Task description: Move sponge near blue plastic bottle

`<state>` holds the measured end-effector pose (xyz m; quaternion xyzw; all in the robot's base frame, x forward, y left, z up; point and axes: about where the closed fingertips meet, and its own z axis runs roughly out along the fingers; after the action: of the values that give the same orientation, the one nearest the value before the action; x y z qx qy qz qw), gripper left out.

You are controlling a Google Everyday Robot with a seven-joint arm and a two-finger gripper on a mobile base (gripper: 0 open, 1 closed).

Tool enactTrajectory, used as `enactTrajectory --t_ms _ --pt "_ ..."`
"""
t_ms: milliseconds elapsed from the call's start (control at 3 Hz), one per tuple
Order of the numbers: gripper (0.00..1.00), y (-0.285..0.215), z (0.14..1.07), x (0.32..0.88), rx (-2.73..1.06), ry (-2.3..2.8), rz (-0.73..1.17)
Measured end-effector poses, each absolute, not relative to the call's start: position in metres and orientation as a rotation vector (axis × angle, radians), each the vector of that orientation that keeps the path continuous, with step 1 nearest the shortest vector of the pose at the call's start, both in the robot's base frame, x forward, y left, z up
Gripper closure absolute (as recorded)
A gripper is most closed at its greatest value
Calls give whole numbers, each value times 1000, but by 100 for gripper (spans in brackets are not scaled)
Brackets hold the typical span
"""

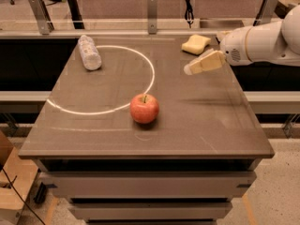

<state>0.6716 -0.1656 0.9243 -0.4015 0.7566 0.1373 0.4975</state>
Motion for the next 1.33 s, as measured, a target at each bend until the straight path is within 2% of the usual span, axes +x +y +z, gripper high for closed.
enactTrajectory --t_ms 333,1333 --pt "0 -159 914 682 -885 1832 351" --pt "0 -171 894 782 -618 1761 305"
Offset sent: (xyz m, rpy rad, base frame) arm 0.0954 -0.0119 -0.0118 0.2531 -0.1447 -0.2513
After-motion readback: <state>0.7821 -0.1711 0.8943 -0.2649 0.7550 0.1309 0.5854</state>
